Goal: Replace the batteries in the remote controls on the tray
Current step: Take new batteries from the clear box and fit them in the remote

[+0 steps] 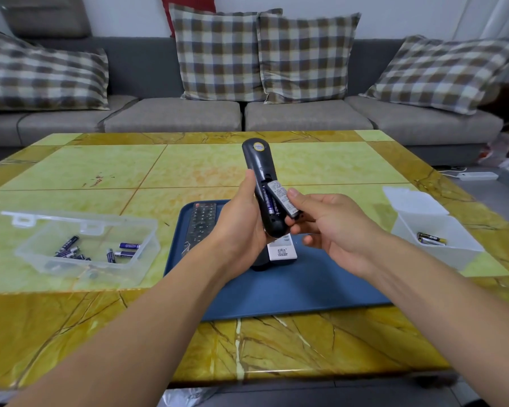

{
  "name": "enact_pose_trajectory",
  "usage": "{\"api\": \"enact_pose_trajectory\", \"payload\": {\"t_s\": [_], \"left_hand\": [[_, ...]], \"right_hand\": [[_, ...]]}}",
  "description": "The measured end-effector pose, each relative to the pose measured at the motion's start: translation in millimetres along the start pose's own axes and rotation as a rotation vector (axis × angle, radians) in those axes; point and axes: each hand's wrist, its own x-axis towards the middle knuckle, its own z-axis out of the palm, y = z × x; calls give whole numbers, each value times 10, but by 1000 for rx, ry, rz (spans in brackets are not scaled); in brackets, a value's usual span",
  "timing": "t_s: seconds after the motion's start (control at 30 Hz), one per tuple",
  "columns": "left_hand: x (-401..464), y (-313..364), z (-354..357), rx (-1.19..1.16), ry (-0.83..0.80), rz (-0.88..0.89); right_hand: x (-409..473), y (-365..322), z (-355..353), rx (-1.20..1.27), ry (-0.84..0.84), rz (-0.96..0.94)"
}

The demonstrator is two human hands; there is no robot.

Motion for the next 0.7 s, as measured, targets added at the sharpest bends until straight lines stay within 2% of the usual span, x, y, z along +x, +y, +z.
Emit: {"api": "enact_pose_trajectory", "payload": {"t_s": [0.13, 0.23, 0.33, 0.53, 0.6, 0.7], "left_hand": [[22, -71, -13, 111, 5, 126], [17, -117, -43, 361, -2, 229], [1, -112, -69, 454, -26, 264], [28, -73, -66, 394, 16, 252], [30, -1, -63, 289, 44, 154], [30, 75, -92, 156, -13, 9]], "right_hand": [[-10, 33, 38, -47, 131, -21], [-25, 71, 71, -33, 97, 15], [-29, 63, 74, 89, 31, 52], [1, 59, 26, 5, -56, -40], [7, 13, -25, -64, -95, -117], [14, -65, -143, -223, -156, -241]]}}
